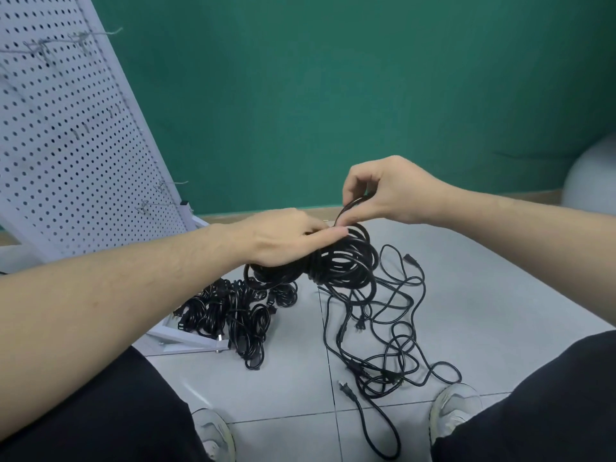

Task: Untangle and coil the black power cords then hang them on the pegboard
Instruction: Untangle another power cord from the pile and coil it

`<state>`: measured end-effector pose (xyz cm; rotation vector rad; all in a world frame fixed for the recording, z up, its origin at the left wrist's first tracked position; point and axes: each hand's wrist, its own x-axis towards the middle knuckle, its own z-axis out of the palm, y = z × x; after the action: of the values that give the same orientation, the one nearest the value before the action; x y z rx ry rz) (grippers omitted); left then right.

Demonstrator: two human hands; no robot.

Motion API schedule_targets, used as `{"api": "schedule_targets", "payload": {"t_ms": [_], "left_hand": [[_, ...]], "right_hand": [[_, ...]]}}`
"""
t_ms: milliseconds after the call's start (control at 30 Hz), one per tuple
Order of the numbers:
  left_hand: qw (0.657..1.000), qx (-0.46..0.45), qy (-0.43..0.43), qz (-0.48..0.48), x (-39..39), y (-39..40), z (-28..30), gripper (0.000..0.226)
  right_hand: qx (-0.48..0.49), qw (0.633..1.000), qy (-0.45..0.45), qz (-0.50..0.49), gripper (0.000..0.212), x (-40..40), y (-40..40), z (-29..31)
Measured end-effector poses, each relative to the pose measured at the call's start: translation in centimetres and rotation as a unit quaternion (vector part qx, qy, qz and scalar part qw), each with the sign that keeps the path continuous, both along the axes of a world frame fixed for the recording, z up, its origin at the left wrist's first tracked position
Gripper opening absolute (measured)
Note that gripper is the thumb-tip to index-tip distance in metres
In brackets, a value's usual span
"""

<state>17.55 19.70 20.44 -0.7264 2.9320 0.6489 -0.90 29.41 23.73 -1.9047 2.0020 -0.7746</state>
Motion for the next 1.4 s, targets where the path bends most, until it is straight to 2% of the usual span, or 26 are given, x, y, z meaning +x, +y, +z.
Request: {"api": "schedule_targets", "payload": {"t_ms": [167,233,300,333,400,433,467,500,567,633,667,767,833,900,1000,1067,1100,1167,1233,1300,1400], "left_hand": [[0.999,-0.049,0.002,-0.002,-0.4,-0.2,-0.2,0.053],[0.999,0.004,0.028,0.029,-0.3,-0.5,-0.5,0.057],[0.995,0.049,0.064,0.066,0.1,-1.0,-0.8,0.044],[0.991,0.061,0.079,0.087,0.2,-1.3,-0.8,0.043],[0.982,0.085,0.110,0.126,0.4,-1.9,-0.8,0.053],[0.978,0.096,0.125,0.138,0.5,-2.1,-0.7,0.058],[0.975,0.108,0.137,0.141,0.5,-2.1,-0.6,0.061],[0.973,0.119,0.146,0.133,0.4,-1.9,-0.5,0.062],[0.969,0.146,0.164,0.109,0.2,-1.3,-0.6,0.050],[0.963,0.174,0.179,0.107,-0.1,-0.7,-0.6,0.040],[0.959,0.181,0.184,0.119,-0.2,-0.5,-0.5,0.040],[0.948,0.196,0.205,0.144,-0.5,-0.1,-0.4,0.052],[0.945,0.197,0.212,0.152,-0.6,0.0,-0.5,0.064],[0.943,0.193,0.217,0.164,-0.8,0.2,-0.7,0.064],[0.939,0.190,0.223,0.179,-1.1,0.3,-1.1,0.059],[0.939,0.181,0.231,0.178,-1.2,0.3,-1.3,0.055],[0.939,0.174,0.236,0.179,-1.2,0.3,-1.3,0.053],[0.940,0.160,0.232,0.193,-1.3,0.1,-1.1,0.049],[0.940,0.155,0.229,0.199,-1.5,-0.3,-0.8,0.042],[0.935,0.166,0.245,0.195,-1.5,-0.2,-0.4,0.041],[0.926,0.182,0.256,0.209,-1.5,0.4,0.1,0.043]], "right_hand": [[0.012,0.994,-0.098,0.036,0.024,-0.8,-0.4,-0.3],[-0.032,0.996,-0.085,0.002,0.028,-1.3,-0.7,-0.7],[-0.087,0.988,-0.093,-0.089,0.054,-1.8,-0.8,-0.9],[-0.085,0.977,-0.142,-0.132,0.068,-1.9,-0.6,-0.9],[0.007,0.961,-0.239,-0.142,0.095,-2.2,-0.1,-1.6],[0.076,0.957,-0.257,-0.110,0.105,-2.1,0.2,-2.1],[0.136,0.950,-0.274,-0.067,0.106,-1.7,0.4,-2.6],[0.172,0.940,-0.295,-0.017,0.096,-1.2,0.5,-3.0],[0.147,0.916,-0.374,0.025,0.065,-0.1,0.2,-3.1],[0.093,0.875,-0.476,0.000,0.053,0.3,-0.4,-2.7],[0.073,0.866,-0.495,-0.020,0.049,0.3,-0.6,-2.5],[0.045,0.898,-0.434,-0.052,0.035,0.0,-1.0,-2.3],[0.036,0.935,-0.346,-0.070,0.043,0.3,-1.1,-2.0],[0.006,0.964,-0.254,-0.082,0.044,0.8,-1.2,-1.7],[-0.035,0.976,-0.197,-0.087,0.034,1.3,-1.4,-1.5],[-0.043,0.970,-0.222,-0.091,0.029,1.2,-1.5,-1.8],[-0.036,0.959,-0.269,-0.088,0.027,1.2,-1.4,-2.0],[-0.006,0.916,-0.395,-0.073,0.026,0.8,-1.2,-2.4],[-0.001,0.882,-0.466,-0.064,0.031,0.5,-1.2,-2.5],[-0.028,0.893,-0.445,-0.064,0.033,0.3,-1.3,-2.3],[-0.070,0.932,-0.348,-0.074,0.032,0.5,-1.1,-1.5]]}}
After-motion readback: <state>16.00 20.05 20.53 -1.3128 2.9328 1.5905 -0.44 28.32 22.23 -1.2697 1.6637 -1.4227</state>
